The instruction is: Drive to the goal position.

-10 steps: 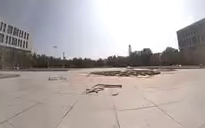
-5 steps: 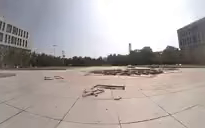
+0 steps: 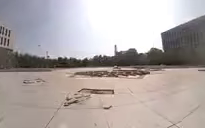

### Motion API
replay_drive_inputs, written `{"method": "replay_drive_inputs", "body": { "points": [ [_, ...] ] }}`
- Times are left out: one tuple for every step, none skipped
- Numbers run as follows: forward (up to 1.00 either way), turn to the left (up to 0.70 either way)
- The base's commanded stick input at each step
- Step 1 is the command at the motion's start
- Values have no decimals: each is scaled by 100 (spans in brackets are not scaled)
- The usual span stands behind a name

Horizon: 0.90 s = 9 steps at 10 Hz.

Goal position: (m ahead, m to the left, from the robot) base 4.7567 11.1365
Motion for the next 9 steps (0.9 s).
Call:
{"method": "replay_drive_inputs", "body": {
  "points": [
    [70, -33],
    [70, -34],
    [70, -34],
    [70, -34],
    [70, -34],
    [70, -34],
    [70, -33],
    [70, -34],
    [70, -33]
  ]
}}
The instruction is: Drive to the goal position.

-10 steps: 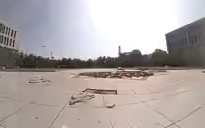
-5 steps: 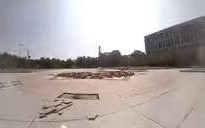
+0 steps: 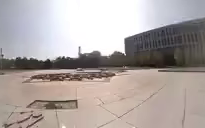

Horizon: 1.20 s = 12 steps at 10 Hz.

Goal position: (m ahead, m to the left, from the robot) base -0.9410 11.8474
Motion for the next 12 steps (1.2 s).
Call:
{"method": "replay_drive_inputs", "body": {
  "points": [
    [70, -26],
    [70, 0],
    [70, 0],
    [70, 0],
    [70, 0],
    [70, 0],
    [70, 0],
    [70, 0],
    [70, 0],
    [70, 0],
    [70, 10],
    [70, 30]
  ]
}}
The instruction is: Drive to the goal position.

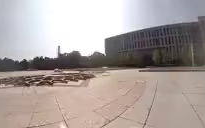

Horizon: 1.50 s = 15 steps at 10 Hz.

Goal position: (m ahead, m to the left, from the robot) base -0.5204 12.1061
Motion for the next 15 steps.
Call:
{"method": "replay_drive_inputs", "body": {
  "points": [
    [70, 35],
    [70, 35],
    [70, 35],
    [70, 35],
    [70, 35],
    [70, 35],
    [70, 35],
    [70, 35],
    [70, 35],
    [70, 35],
    [70, 35],
    [70, 35],
    [70, 35],
    [70, 35],
    [70, 35]
  ]
}}
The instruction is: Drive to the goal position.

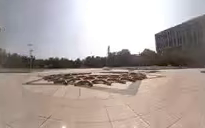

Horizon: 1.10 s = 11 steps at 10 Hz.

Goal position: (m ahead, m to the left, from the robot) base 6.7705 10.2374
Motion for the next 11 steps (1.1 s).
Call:
{"method": "replay_drive_inputs", "body": {
  "points": [
    [70, 35],
    [70, 35],
    [70, 35],
    [70, 35],
    [70, 35],
    [70, 35],
    [70, 35],
    [70, 35],
    [70, 35],
    [70, 35],
    [70, 29]
  ]
}}
